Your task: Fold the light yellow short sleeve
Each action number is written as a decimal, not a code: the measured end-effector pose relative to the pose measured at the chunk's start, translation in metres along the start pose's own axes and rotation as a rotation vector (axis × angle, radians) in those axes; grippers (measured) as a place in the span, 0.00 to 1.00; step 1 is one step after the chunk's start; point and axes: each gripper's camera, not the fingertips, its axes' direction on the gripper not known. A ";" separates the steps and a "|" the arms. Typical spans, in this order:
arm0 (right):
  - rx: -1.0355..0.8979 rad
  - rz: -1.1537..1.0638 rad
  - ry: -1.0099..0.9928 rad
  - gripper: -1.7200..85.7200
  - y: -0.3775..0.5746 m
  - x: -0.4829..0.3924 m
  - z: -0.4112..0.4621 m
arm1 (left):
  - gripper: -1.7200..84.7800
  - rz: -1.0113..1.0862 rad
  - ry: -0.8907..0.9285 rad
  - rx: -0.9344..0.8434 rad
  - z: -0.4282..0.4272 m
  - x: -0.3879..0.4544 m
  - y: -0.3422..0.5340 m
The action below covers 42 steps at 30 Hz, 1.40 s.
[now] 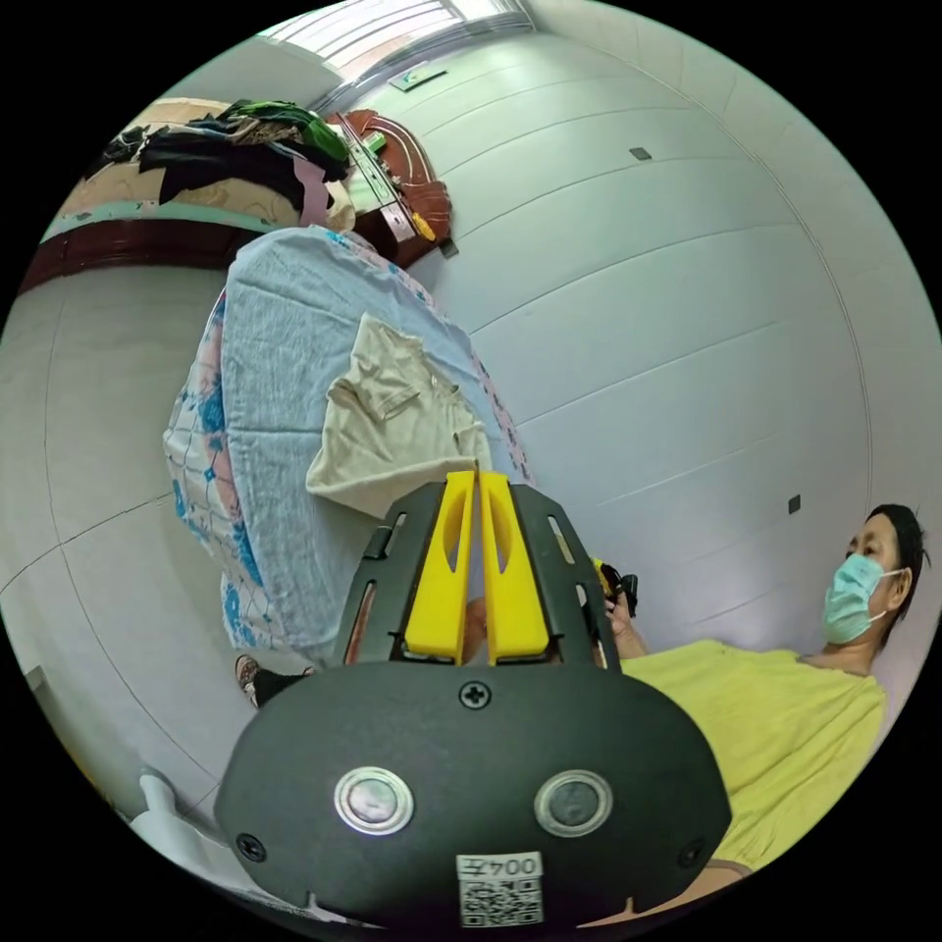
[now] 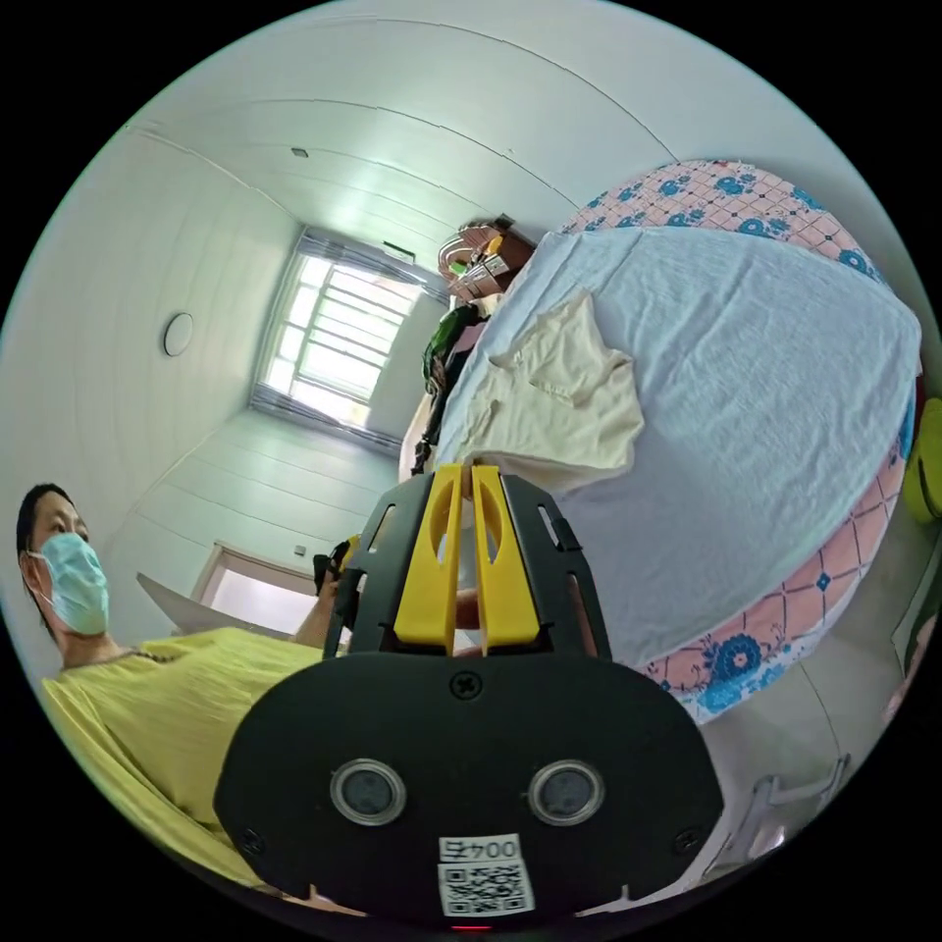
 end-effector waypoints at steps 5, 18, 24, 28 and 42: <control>0.025 0.019 -0.043 0.03 -0.079 -0.004 0.020 | 0.03 0.005 -0.045 0.030 0.036 -0.011 -0.079; 0.014 0.047 0.132 0.04 -0.275 0.001 0.127 | 0.03 -0.073 -0.152 0.023 0.162 -0.101 -0.257; -0.005 0.112 0.229 0.04 -0.358 0.051 0.202 | 0.03 -0.111 -0.204 -0.002 0.242 -0.163 -0.319; -0.050 0.156 0.302 0.04 -0.406 0.099 0.256 | 0.03 -0.172 -0.223 -0.023 0.299 -0.214 -0.344; -0.061 0.400 0.371 0.06 -0.474 0.235 0.386 | 0.03 -0.396 -0.103 0.100 0.388 -0.333 -0.346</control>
